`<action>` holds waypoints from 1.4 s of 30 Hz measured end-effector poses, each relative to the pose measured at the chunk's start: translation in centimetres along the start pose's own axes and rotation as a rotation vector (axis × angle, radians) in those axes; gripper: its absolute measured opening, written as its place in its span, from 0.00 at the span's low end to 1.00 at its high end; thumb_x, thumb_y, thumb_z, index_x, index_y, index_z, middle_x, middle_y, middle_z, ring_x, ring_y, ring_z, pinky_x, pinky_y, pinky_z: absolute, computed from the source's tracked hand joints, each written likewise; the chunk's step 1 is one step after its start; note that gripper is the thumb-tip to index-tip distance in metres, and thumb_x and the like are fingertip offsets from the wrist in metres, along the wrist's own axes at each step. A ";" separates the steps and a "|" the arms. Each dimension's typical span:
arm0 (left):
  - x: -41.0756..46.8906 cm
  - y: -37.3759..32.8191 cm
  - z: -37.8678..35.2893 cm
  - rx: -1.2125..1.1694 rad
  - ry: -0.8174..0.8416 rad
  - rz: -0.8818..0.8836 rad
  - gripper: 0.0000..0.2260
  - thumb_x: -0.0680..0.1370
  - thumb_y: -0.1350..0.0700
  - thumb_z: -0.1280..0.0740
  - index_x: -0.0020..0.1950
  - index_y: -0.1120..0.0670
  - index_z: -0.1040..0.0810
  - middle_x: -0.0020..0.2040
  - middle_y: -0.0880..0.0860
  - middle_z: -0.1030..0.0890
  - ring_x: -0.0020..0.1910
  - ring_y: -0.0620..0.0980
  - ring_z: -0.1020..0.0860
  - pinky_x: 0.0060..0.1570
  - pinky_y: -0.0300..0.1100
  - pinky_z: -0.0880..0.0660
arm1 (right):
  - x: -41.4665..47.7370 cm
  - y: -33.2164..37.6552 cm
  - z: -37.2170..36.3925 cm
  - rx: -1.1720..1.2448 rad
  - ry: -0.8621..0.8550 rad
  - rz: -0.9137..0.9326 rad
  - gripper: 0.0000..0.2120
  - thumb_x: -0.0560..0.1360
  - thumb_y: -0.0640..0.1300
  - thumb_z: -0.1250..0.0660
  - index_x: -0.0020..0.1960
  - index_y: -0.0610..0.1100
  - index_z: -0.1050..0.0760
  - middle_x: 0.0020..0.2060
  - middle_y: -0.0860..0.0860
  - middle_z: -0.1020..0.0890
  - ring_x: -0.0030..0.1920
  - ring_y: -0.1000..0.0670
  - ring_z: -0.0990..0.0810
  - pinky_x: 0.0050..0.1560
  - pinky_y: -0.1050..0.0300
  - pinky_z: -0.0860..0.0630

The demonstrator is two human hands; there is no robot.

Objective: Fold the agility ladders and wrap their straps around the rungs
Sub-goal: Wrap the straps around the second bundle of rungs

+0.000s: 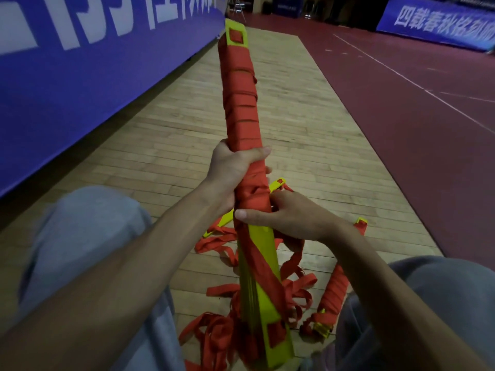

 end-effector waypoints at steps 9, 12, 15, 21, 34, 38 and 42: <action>1.0 1.1 0.5 -0.067 -0.038 0.075 0.09 0.66 0.61 0.35 0.44 0.58 0.30 0.37 0.54 0.31 0.34 0.51 0.29 0.36 0.48 0.23 | 0.4 -2.2 -1.2 -0.434 -0.152 -0.177 0.34 0.64 0.70 0.29 0.56 0.46 0.30 0.47 0.48 0.20 0.47 0.46 0.20 0.49 0.47 0.21; 0.8 0.9 0.2 -0.057 0.013 0.065 0.06 0.73 0.70 0.38 0.48 0.61 0.29 0.41 0.57 0.28 0.41 0.57 0.25 0.48 0.56 0.22 | 0.4 -1.8 0.2 -0.375 -0.261 -0.130 0.21 0.68 0.60 0.28 0.49 0.45 0.26 0.41 0.48 0.19 0.42 0.46 0.19 0.45 0.49 0.20; 0.1 -0.6 -0.9 0.071 0.131 -0.034 0.09 0.76 0.68 0.35 0.55 0.61 0.26 0.43 0.55 0.22 0.36 0.50 0.18 0.42 0.44 0.22 | 0.0 -1.8 2.0 -0.166 -0.302 -0.113 0.13 0.67 0.52 0.25 0.37 0.45 0.25 0.30 0.50 0.21 0.32 0.48 0.22 0.33 0.56 0.26; -0.5 -1.8 -1.8 -0.181 0.181 -0.011 0.18 0.69 0.56 0.25 0.55 0.56 0.25 0.39 0.54 0.21 0.33 0.52 0.20 0.39 0.48 0.20 | -0.9 0.5 1.4 0.427 -0.133 0.068 0.09 0.65 0.44 0.23 0.41 0.41 0.19 0.33 0.46 0.16 0.33 0.47 0.17 0.38 0.53 0.21; 0.5 -1.7 0.6 -0.003 0.025 -0.005 0.22 0.71 0.65 0.27 0.61 0.57 0.31 0.46 0.56 0.22 0.36 0.56 0.19 0.37 0.52 0.18 | -0.7 1.3 -0.2 0.169 0.045 0.047 0.15 0.73 0.59 0.30 0.40 0.47 0.21 0.29 0.51 0.20 0.26 0.56 0.22 0.29 0.65 0.27; 0.8 -1.8 2.2 0.226 -0.122 -0.112 0.23 0.71 0.63 0.26 0.56 0.53 0.37 0.46 0.51 0.25 0.42 0.50 0.22 0.40 0.48 0.20 | 0.4 0.0 -2.0 -0.070 -0.018 0.033 0.20 0.69 0.65 0.28 0.45 0.49 0.25 0.37 0.50 0.20 0.36 0.52 0.21 0.40 0.56 0.23; 0.6 0.9 1.0 0.175 -0.051 0.054 0.20 0.70 0.61 0.33 0.56 0.55 0.39 0.41 0.51 0.30 0.38 0.48 0.28 0.34 0.42 0.28 | 1.0 -1.9 -2.8 -0.114 -0.039 -0.046 0.15 0.69 0.59 0.25 0.43 0.49 0.24 0.39 0.49 0.18 0.40 0.49 0.20 0.44 0.51 0.22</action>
Point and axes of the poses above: each hand's wrist, its own x-axis towards the middle knuckle, its own z-axis out of the back of the hand, y = z × x, the point moved 10 cm from there along x, towards the middle knuckle
